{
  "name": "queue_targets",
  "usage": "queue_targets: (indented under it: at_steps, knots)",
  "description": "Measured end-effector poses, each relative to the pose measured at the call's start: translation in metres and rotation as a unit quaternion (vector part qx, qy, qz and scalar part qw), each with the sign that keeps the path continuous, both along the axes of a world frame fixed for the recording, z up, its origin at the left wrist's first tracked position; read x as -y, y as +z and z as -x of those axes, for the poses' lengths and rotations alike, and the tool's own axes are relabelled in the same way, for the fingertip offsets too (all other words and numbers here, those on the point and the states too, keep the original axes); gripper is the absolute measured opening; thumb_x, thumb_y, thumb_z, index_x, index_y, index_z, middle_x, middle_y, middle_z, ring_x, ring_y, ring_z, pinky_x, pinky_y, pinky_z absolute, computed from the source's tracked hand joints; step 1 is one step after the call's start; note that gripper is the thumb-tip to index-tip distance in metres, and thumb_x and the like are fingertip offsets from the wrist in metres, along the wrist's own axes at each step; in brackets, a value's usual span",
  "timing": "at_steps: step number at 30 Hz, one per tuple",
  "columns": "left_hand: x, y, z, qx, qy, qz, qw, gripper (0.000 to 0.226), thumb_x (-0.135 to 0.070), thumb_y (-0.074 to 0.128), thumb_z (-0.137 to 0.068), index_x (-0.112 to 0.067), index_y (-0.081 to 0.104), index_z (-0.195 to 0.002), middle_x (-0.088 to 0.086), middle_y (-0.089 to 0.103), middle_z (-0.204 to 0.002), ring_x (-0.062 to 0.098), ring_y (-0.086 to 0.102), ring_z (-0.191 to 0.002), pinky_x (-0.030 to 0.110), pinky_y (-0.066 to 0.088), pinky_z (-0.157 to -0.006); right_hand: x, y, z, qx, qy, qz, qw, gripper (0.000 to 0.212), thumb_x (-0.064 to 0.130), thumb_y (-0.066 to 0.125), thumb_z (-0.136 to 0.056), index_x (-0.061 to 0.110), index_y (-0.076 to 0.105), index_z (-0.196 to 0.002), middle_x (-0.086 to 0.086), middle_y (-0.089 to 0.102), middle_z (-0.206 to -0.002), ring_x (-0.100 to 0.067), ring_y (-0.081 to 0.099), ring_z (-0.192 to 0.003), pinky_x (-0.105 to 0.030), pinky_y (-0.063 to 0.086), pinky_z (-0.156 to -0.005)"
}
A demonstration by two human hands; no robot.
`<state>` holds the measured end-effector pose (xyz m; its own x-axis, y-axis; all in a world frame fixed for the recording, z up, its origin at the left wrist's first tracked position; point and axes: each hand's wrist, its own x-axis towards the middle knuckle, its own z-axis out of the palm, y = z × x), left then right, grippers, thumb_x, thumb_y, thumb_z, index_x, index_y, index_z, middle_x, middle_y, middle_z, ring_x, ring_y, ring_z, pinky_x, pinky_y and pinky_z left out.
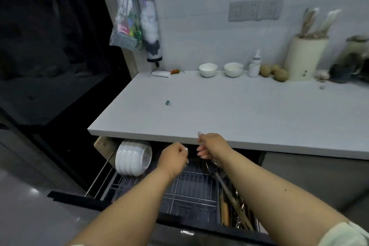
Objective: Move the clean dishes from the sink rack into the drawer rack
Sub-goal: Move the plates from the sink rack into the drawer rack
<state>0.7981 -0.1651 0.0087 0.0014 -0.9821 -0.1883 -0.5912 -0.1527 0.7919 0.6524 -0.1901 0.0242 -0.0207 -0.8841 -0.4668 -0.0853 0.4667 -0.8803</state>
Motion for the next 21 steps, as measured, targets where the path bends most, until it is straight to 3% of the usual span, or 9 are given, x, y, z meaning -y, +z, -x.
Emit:
queue_targets:
  at_steps: [7, 13, 19, 21]
  knots:
    - [-0.009, 0.007, 0.108, -0.017, -0.106, -0.014, 0.994, 0.024, -0.024, 0.045, -0.095, -0.021, 0.059, -0.076, 0.008, 0.071, -0.073, 0.028, 0.068, -0.073, 0.044, 0.057, -0.08, -0.044, 0.01, 0.112, -0.008, -0.116, 0.005, 0.993, 0.031, 0.033, 0.045, -0.1, 0.005, 0.057, -0.103, -0.009, 0.059, -0.073, -0.017, 0.056, -0.056, -0.02, 0.047, -0.043]
    - [-0.014, 0.014, 0.194, -0.007, -0.18, -0.014, 0.983, 0.018, -0.025, 0.044, -0.095, -0.017, 0.058, -0.089, 0.004, 0.071, -0.077, 0.023, 0.068, -0.075, 0.039, 0.057, -0.078, -0.074, 0.015, 0.206, -0.025, -0.202, -0.001, 0.979, 0.03, 0.033, 0.045, -0.1, 0.006, 0.058, -0.101, -0.009, 0.058, -0.074, -0.018, 0.057, -0.059, -0.024, 0.045, -0.049]
    - [-0.027, 0.023, 0.319, -0.015, -0.245, -0.002, 0.97, 0.018, -0.02, 0.044, -0.095, -0.015, 0.059, -0.088, 0.006, 0.072, -0.075, 0.018, 0.064, -0.066, 0.028, 0.052, -0.068, -0.112, 0.017, 0.335, -0.048, -0.314, 0.02, 0.948, 0.025, 0.028, 0.046, -0.1, 0.007, 0.058, -0.094, -0.01, 0.058, -0.071, -0.019, 0.058, -0.06, -0.025, 0.043, -0.048]
    - [-0.039, 0.022, 0.363, -0.015, -0.277, -0.006, 0.961, 0.02, -0.02, 0.043, -0.095, -0.014, 0.058, -0.083, 0.007, 0.073, -0.076, 0.02, 0.065, -0.068, 0.031, 0.053, -0.073, -0.129, 0.014, 0.382, -0.06, -0.353, 0.029, 0.933, 0.024, 0.027, 0.047, -0.1, 0.007, 0.058, -0.091, -0.01, 0.058, -0.071, -0.02, 0.058, -0.059, -0.025, 0.043, -0.048]
